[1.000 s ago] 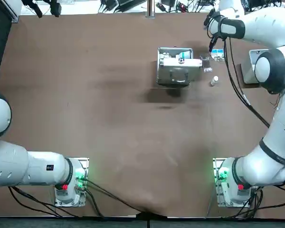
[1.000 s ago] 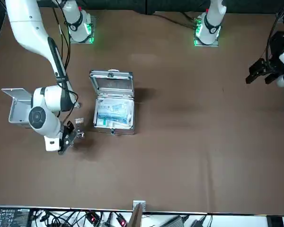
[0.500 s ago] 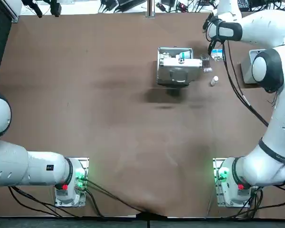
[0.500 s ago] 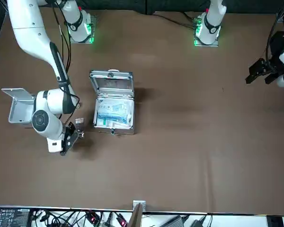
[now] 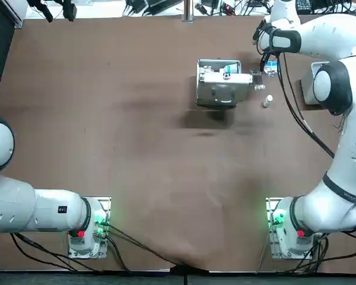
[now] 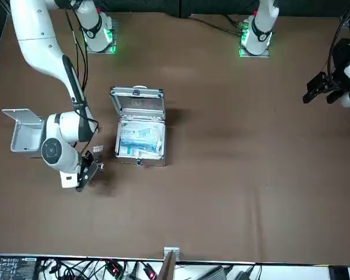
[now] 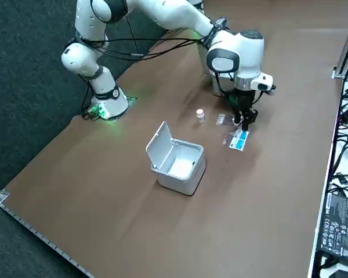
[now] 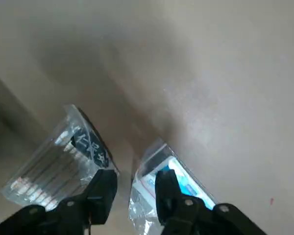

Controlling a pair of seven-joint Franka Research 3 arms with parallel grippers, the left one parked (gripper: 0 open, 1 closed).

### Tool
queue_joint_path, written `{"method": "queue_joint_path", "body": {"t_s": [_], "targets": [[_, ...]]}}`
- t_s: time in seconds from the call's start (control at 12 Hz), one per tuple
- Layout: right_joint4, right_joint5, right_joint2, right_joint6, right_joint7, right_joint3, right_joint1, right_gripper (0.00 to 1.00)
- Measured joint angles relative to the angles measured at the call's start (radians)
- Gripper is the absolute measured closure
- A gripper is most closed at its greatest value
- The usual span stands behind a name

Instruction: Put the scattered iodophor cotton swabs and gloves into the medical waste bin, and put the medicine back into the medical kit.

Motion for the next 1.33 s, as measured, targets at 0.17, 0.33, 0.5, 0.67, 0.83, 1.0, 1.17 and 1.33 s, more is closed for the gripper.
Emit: {"method": "queue_joint_path", "body": {"t_s": [0.17, 0.33, 0.5, 0.67, 0.83, 1.0, 1.17, 1.33], "targets": [[0.0, 0.0, 0.006, 0.005, -0.001, 0.0, 0.0, 0.5], [0.0, 0.0, 0.009, 0.011, -0.001, 0.0, 0.0, 0.5], [0.0, 0.0, 0.013, 0.014, -0.001, 0.0, 0.0, 0.52], [0.001, 0.0, 0.016, 0.017, -0.002, 0.0, 0.0, 0.53], [0.001, 0.0, 0.016, 0.017, -0.002, 0.0, 0.0, 0.56], [0.001, 0.0, 0.016, 0.017, -0.002, 0.0, 0.0, 0.67], [0.001, 0.0, 0.016, 0.017, -0.002, -0.002, -0.002, 0.73], [0.002, 0.0, 0.016, 0.017, -0.002, -0.003, -0.004, 0.84]]}}
